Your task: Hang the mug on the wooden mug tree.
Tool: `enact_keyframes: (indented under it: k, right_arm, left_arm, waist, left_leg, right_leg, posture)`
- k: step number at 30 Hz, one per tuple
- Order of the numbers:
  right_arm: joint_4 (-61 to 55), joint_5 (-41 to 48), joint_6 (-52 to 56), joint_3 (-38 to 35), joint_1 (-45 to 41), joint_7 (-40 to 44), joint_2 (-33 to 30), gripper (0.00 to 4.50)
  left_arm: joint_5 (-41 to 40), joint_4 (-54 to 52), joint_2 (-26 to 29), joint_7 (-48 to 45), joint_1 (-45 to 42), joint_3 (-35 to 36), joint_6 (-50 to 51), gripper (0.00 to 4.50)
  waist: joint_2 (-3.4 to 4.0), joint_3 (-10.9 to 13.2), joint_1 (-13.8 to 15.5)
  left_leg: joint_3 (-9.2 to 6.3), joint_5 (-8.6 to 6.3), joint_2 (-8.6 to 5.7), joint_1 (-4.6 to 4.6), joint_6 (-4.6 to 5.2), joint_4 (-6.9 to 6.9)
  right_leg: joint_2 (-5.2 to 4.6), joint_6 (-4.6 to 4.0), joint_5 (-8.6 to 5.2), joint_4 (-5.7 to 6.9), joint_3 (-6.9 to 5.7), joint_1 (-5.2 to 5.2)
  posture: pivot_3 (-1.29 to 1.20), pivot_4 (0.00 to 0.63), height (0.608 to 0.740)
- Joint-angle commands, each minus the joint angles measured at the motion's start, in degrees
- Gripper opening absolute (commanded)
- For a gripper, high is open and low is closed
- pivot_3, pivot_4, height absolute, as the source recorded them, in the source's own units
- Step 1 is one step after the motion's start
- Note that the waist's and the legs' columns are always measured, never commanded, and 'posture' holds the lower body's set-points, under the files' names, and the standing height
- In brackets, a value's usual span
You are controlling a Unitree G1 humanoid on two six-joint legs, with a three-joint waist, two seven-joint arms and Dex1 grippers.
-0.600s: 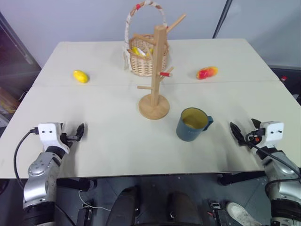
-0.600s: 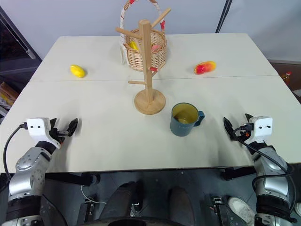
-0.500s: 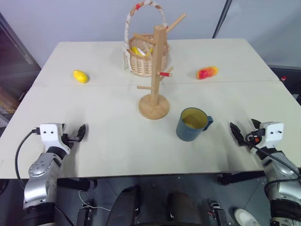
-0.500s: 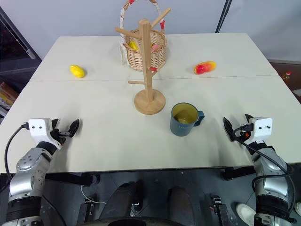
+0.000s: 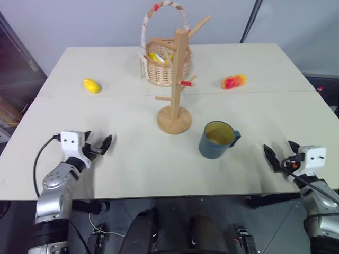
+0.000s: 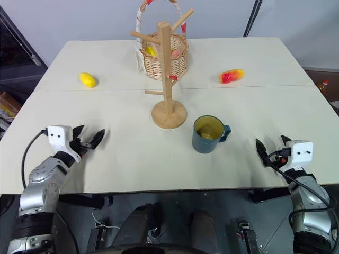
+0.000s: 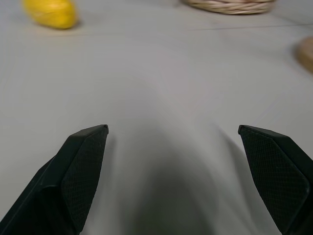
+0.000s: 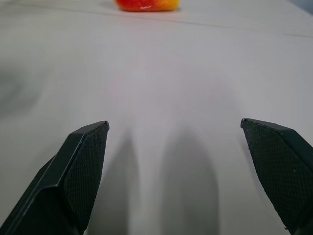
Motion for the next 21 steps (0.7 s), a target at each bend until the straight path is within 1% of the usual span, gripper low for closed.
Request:
enact_keyframes:
  k: [1,4,6,9,13,21]
  right_arm:
    - [-5.4,2.7,0.2,-2.8,2.4,1.0,-0.5,4.48]
    - [-9.1,3.9,1.0,-2.8,5.0,2.3,-0.4,4.48]
    - [-14.9,5.8,2.7,-1.2,8.1,4.1,0.5,4.48]
    - [-19.9,6.2,4.9,1.6,9.8,4.8,1.2,4.48]
    - [-20.6,3.5,5.0,4.1,7.3,3.0,1.7,4.48]
    - [-20.8,1.7,5.2,6.6,3.3,1.9,2.3,4.48]
  left_arm:
    - [-1.8,-4.4,0.6,-5.0,-0.6,-2.1,-1.4,4.50]
    - [-2.3,-6.4,0.9,-8.5,-0.2,-4.4,-1.0,4.50]
    - [-3.9,-9.8,1.5,-13.8,0.6,-8.1,-0.3,4.50]
    - [-5.1,-13.1,2.3,-18.5,1.5,-12.1,1.2,4.50]
    - [-4.2,-15.0,2.9,-20.7,1.5,-15.5,1.5,4.50]
    - [-4.6,-16.7,1.9,-20.7,0.3,-17.1,2.5,4.50]
  waist:
    - [0.01,0.0,0.0]
    - [0.04,0.0,0.0]
    - [0.04,0.0,0.0]
    - [0.05,0.0,-0.1]
    - [0.12,-0.1,-0.3]
    - [0.13,-0.1,0.1]
  left_leg:
    - [0.00,0.00,0.00,0.00,0.00,0.00]
    - [0.00,0.00,0.00,0.00,0.00,0.00]
    - [0.01,0.00,0.00,-0.01,0.00,0.00]
    - [0.00,0.00,0.02,0.00,0.00,-0.03]
    - [0.00,-0.01,0.02,0.01,0.00,-0.01]
    - [0.00,0.00,0.01,-0.01,0.01,-0.01]
  right_leg:
    - [0.00,-0.07,-0.04,0.00,0.00,-0.01]
    - [-0.02,-0.12,-0.06,0.00,0.01,0.00]
    - [-0.02,-0.12,-0.06,0.00,0.02,-0.01]
    - [-0.02,-0.14,-0.07,-0.03,0.03,0.00]
    - [-0.03,-0.21,-0.10,-0.05,0.05,0.00]
    - [-0.02,-0.20,-0.10,-0.12,0.04,0.01]
  posture:
    - [0.00,0.150,0.740]
    - [0.00,0.150,0.740]
    - [0.00,0.150,0.740]
    - [0.00,0.150,0.740]
    - [0.00,0.150,0.740]
    - [0.00,0.150,0.740]
